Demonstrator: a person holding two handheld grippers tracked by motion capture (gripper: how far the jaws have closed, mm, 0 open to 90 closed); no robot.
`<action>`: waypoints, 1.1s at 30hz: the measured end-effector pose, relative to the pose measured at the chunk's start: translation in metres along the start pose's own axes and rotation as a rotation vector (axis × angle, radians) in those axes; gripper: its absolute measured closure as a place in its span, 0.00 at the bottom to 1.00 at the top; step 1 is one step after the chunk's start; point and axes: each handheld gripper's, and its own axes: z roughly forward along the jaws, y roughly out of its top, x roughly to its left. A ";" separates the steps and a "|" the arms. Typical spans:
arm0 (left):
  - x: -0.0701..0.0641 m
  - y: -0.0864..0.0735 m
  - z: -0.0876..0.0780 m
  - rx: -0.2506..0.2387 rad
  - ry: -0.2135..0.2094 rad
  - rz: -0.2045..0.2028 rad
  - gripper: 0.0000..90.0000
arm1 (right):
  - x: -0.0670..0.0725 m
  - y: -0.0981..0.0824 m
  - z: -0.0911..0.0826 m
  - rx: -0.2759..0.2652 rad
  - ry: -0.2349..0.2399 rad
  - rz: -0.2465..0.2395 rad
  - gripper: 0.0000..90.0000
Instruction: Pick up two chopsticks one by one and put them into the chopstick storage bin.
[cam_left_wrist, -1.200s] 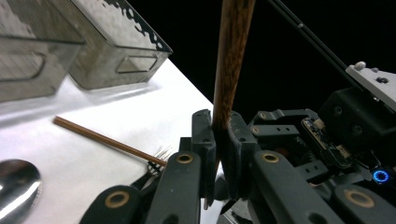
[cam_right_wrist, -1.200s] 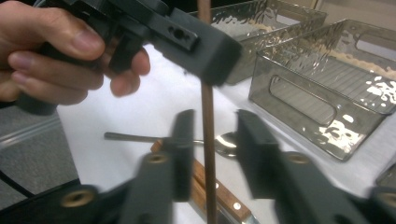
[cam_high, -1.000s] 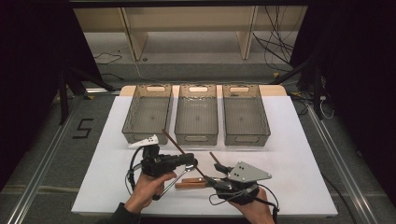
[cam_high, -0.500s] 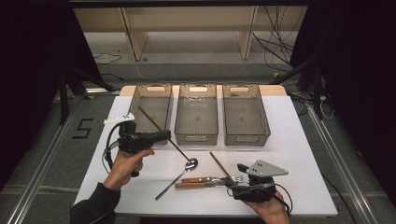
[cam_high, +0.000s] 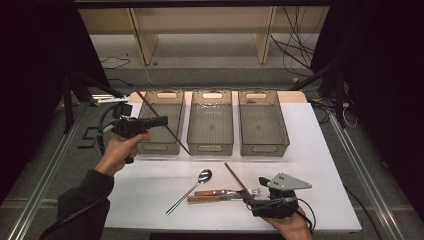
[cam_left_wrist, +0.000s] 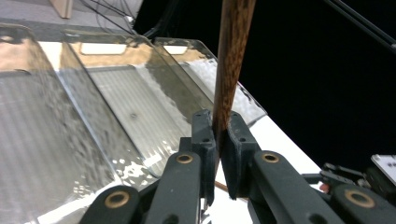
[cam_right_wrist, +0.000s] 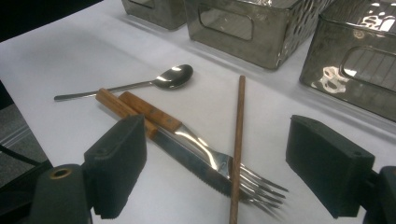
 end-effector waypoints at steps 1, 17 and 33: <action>0.003 0.003 -0.001 -0.001 0.008 -0.006 0.93 | 0.000 0.000 0.000 0.004 -0.002 0.002 0.23; 0.053 0.036 -0.004 -0.003 0.200 -0.051 0.93 | -0.002 -0.003 0.001 0.007 -0.014 0.004 0.20; 0.076 0.029 0.024 0.100 0.261 -0.090 0.93 | -0.002 -0.004 0.001 0.001 -0.022 0.005 0.18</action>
